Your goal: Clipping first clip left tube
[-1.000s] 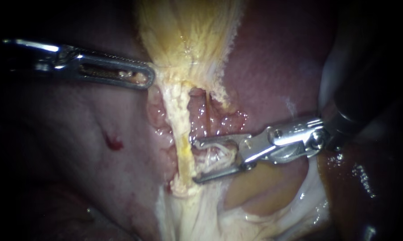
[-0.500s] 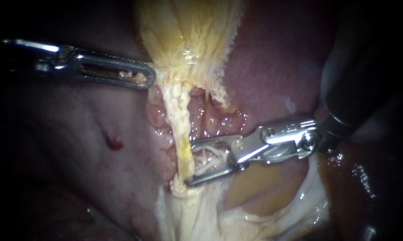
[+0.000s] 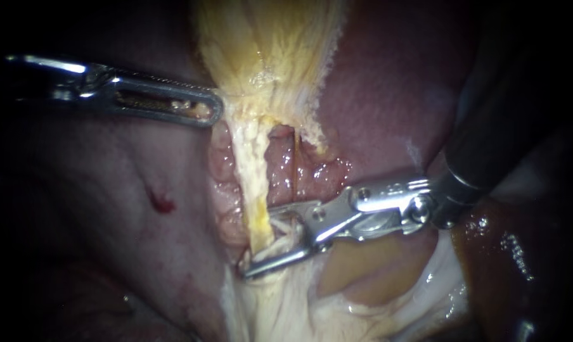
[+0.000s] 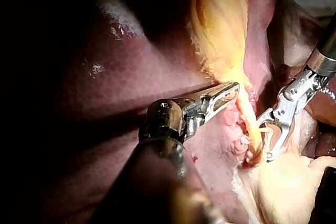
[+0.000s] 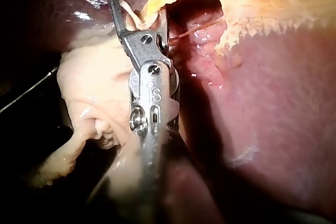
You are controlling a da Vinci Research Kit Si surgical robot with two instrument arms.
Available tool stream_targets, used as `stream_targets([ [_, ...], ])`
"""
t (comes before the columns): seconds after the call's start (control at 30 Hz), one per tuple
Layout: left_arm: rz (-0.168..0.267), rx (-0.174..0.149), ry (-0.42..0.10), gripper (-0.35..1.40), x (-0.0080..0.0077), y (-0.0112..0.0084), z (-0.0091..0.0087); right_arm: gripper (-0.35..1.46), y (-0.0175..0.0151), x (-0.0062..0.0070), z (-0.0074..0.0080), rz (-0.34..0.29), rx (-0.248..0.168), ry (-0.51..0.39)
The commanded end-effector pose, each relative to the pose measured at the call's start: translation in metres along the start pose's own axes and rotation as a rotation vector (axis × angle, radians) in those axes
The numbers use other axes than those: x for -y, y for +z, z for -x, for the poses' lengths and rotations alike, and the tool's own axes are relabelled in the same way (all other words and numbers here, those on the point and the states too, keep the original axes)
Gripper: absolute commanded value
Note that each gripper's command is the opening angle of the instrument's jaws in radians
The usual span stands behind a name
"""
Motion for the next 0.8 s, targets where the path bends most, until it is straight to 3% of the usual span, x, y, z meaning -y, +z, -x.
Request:
stream_targets([
  [0.03,0.0,0.0,0.0,-0.35,-0.0001,0.0,0.0,0.49,0.0003,0.0,-0.0001,-0.006,-0.006,-0.001],
  [0.5,0.002,0.001,-0.001,-0.35,0.0,0.0005,0.0003,0.48,0.0024,-0.0006,0.0001,-0.02,-0.006,-0.004],
  [0.8,0.001,0.0,-0.001,-0.35,-0.0002,0.0005,0.0003,0.49,0.0021,-0.0001,0.0,-0.024,-0.006,-0.005],
])
